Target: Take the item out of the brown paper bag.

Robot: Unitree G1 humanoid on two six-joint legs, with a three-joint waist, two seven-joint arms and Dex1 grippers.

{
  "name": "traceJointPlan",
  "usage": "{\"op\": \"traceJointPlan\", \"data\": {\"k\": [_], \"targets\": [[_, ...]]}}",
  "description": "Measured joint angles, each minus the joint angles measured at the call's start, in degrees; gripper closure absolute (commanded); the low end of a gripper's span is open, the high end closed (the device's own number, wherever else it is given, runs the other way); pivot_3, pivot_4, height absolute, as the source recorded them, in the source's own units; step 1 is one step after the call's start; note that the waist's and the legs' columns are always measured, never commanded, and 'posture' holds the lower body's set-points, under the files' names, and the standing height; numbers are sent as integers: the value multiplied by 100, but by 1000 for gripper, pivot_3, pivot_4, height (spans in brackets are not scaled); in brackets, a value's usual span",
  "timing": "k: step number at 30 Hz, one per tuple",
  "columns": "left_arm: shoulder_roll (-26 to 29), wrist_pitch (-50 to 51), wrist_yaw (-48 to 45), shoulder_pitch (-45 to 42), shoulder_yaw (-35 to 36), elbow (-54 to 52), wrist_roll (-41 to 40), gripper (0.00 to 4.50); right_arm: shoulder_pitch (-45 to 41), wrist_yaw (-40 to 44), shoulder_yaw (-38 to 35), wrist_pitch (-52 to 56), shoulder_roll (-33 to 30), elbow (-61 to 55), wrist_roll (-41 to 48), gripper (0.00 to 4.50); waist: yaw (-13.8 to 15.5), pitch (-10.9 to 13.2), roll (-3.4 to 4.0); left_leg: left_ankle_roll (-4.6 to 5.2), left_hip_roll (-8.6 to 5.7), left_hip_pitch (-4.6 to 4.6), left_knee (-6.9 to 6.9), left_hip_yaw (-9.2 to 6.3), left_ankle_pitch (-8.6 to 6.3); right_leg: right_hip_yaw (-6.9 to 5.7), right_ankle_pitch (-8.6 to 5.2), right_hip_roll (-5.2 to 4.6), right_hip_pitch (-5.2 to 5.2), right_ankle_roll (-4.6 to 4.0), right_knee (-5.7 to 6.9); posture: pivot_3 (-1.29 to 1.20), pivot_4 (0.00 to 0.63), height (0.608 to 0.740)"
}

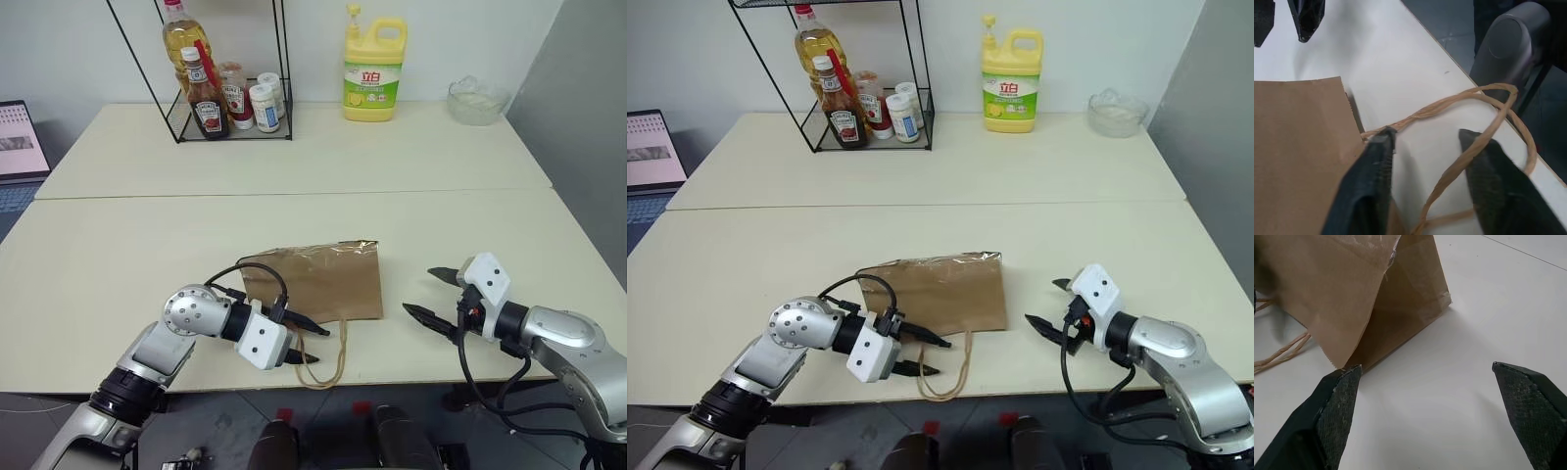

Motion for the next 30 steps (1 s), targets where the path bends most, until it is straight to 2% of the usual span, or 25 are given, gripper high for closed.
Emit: {"op": "traceJointPlan", "data": {"k": [3,7,11,14,16,18,21,25,30], "targets": [[-41,307,83,1,14,-62,-76,4388,6,9,0,-21,-2,6,-7,0,2,0,0,0,0,-1,0,0,0,0,0,0,1,0,0,0,150,740],[-152,1266,365,-28,149,-369,-474,4478,274,179,4,-431,-248,31,-184,0,23,1,-1,0,0,-1,0,0,0,-1,0,0,1,1,-1,0,150,740],[-219,2202,706,-64,415,-623,-787,4478,837,609,139,-1451,-687,245,-667,0,40,1,-2,1,0,0,1,0,-1,0,-1,0,2,1,-3,0,150,740],[-337,2836,1027,-64,526,-897,-956,4478,1103,901,392,-3084,-937,561,-1358,0,40,4,-6,1,0,5,1,3,-1,1,-1,-1,6,2,-3,0,150,740],[-440,3316,1268,-64,589,-1008,-1081,4478,1093,863,574,-4828,-1076,1092,-2069,0,40,8,-14,0,0,17,0,6,-1,2,-2,-1,15,3,-4,0,150,740],[-523,3698,1428,-74,688,-1107,-1202,4478,891,634,786,-6494,-1102,1811,-2797,0,39,18,-30,0,1,21,0,7,0,2,-2,-1,16,3,-3,0,150,740],[-573,4098,1559,-98,759,-1163,-1352,4478,396,176,1061,-8259,-1067,2650,-3615,0,31,21,-36,-1,3,37,-5,12,0,7,-1,0,26,2,-2,0,150,740],[-664,4493,1696,-99,813,-1257,-1505,4478,-216,-408,1369,-9454,-701,3393,-4354,0,25,27,-53,-2,7,76,-11,13,0,7,-5,2,61,-6,-2,0,150,740],[-675,4702,1795,-108,911,-1287,-1567,4478,-775,-1004,1658,-10192,-277,3933,-5053,0,21,27,-53,-2,7,78,-10,12,0,7,-5,2,63,-6,-1,0,150,740]]}}
